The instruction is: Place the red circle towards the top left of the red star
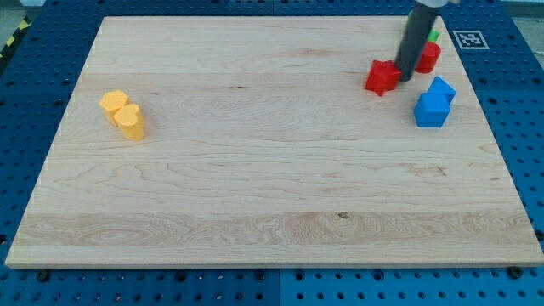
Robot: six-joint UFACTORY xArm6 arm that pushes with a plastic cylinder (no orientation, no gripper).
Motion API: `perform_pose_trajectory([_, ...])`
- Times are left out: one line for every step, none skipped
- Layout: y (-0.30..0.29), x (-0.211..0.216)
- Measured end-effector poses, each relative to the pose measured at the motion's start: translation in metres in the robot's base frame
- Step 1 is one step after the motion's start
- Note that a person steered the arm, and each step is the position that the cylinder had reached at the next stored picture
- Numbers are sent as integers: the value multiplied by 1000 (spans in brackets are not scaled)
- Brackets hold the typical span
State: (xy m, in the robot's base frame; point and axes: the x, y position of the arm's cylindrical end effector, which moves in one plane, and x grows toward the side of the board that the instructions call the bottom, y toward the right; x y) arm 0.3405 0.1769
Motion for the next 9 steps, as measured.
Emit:
perform_pose_trajectory([11,6])
perform_pose_trajectory([45,0])
perform_pose_trajectory([97,7])
perform_pose_trajectory([133,-4])
perform_pose_trajectory([129,-27])
perform_pose_trajectory([92,-27])
perform_pose_trajectory([57,-28])
perform_pose_trajectory([24,-28])
perform_pose_trajectory([14,-30])
